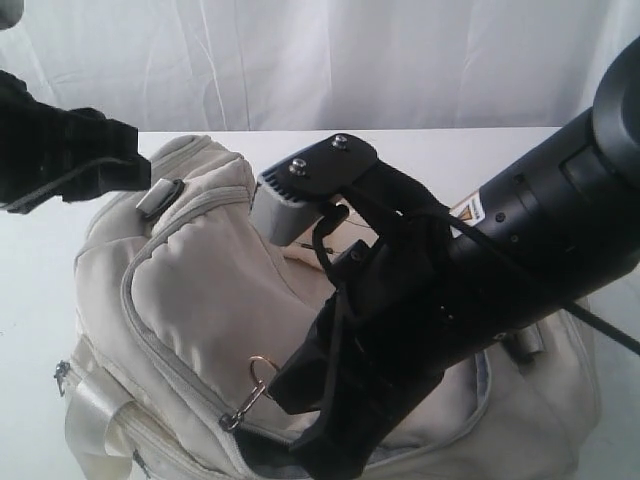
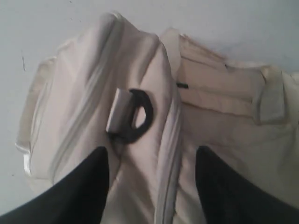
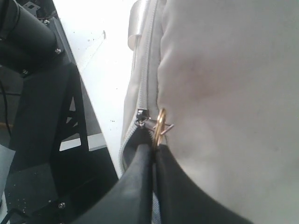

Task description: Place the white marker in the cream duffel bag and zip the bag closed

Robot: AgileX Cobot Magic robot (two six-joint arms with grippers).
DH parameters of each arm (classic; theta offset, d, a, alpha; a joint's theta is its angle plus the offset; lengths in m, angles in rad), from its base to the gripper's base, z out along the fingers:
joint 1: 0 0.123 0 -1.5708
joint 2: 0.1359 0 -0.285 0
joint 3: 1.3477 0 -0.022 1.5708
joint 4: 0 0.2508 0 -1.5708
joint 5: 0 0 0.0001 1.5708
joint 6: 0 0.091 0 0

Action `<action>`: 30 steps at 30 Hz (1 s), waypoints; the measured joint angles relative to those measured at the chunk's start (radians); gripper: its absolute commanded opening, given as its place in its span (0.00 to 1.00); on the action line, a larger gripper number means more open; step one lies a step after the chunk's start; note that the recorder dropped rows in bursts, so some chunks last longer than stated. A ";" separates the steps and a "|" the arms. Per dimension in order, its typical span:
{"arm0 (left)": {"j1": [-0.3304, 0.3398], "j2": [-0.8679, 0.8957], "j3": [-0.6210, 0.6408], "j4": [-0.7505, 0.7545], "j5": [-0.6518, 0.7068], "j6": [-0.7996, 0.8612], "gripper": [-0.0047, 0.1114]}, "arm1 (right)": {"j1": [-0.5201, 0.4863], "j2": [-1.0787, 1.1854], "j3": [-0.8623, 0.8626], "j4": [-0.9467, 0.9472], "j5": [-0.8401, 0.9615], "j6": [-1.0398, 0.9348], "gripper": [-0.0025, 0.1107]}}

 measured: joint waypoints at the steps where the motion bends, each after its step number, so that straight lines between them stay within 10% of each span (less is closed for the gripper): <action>1: -0.008 -0.002 0.000 -0.012 0.029 0.000 0.55 | 0.000 0.000 0.000 0.000 0.000 -0.002 0.02; 18: -0.044 -0.192 0.083 -0.188 0.181 -0.004 0.55 | 0.000 0.000 0.000 0.000 0.000 -0.051 0.02; 30: -0.044 -0.201 0.247 -0.330 0.047 -0.009 0.55 | 0.000 0.000 0.000 0.000 0.002 -0.062 0.02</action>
